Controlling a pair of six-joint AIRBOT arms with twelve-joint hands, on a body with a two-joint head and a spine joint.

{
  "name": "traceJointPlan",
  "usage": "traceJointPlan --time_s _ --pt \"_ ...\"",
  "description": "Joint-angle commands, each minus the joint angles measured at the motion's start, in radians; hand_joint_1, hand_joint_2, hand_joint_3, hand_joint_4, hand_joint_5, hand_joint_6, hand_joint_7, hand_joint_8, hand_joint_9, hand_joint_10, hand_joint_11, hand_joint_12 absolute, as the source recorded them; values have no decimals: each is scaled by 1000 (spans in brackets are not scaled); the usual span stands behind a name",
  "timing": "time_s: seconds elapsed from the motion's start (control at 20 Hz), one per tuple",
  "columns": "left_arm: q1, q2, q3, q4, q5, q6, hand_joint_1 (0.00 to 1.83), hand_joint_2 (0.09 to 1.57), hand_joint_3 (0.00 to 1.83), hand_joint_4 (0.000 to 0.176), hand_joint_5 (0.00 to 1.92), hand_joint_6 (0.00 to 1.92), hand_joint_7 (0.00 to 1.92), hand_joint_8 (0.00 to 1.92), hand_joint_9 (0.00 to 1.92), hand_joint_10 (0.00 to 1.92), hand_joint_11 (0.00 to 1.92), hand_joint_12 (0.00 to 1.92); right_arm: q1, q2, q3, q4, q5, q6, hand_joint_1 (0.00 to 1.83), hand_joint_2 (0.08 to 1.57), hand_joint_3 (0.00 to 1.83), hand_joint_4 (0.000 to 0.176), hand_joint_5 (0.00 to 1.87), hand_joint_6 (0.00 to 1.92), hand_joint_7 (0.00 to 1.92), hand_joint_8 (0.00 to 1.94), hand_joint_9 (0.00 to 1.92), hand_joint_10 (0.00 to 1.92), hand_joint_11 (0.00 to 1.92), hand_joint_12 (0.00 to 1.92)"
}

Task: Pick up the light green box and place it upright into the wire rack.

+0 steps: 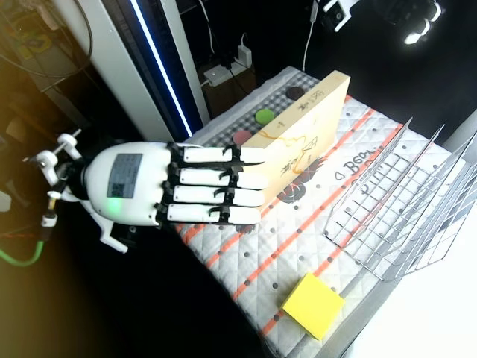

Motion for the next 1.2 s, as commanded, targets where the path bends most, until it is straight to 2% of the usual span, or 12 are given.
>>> traceJointPlan --time_s 0.0,0.15,0.2,0.35,0.4,0.45,0.6,0.75,0.8,0.9,1.05,1.15 --pt "-14 -4 8 -33 -114 -10 242 1161 0 32 477 3 392 4 370 16 13 940 5 4 7 40 106 4 491 1036 2 35 208 0 304 0 414 0 322 198" --pt "-14 -6 10 -34 -109 -10 224 1168 2 28 470 0 389 0 377 11 17 954 4 4 7 36 101 4 547 1049 3 47 206 0 274 0 383 0 306 169" --pt "-14 -6 10 -34 -107 -10 223 1159 0 39 470 0 391 0 380 5 5 979 4 4 8 34 101 4 545 1039 0 46 200 0 258 0 338 0 302 161" --pt "-14 -6 13 -34 -100 -10 260 1143 0 41 463 0 376 0 365 0 0 957 27 7 10 18 101 5 521 976 0 118 91 0 142 0 206 0 168 87" --pt "-14 -6 13 -34 -94 -10 291 1134 0 55 453 0 367 0 357 0 0 949 41 8 10 -7 101 25 525 961 0 117 59 0 122 0 178 0 142 73" --pt "-14 -6 13 -33 -88 -10 336 1098 0 85 430 0 343 0 337 0 0 923 59 10 12 -42 101 59 532 908 0 139 49 0 143 2 173 0 157 68" --pt "-14 -6 13 -33 -81 -10 429 1045 0 98 416 0 328 0 322 0 0 912 109 13 12 -112 101 105 541 839 0 170 10 0 138 2 176 2 181 69" --pt "-14 -5 11 -33 -73 -10 457 1025 0 101 400 0 316 0 308 0 0 890 149 11 13 -143 100 106 554 842 0 158 0 0 131 0 148 0 152 53" --pt "-14 -5 10 -33 -74 -10 476 1018 0 82 414 6 318 2 307 1 0 883 162 6 13 -150 96 106 562 844 0 154 0 0 142 4 157 4 159 56" --pt "-14 -6 10 -33 -73 -10 471 1014 0 76 427 7 326 4 315 4 0 887 181 -16 25 -162 80 108 610 857 0 136 0 0 130 0 142 0 134 45" --pt "-14 -8 12 -33 -64 -10 477 1011 0 40 465 5 334 2 317 1 0 867 236 -82 78 -239 16 180 696 859 0 113 0 0 115 5 108 6 138 47" --pt "-14 -9 14 -28 -54 -10 495 1005 0 39 476 7 342 4 319 2 0 859 278 -103 88 -293 -35 183 608 847 0 131 0 0 112 3 136 14 150 52"
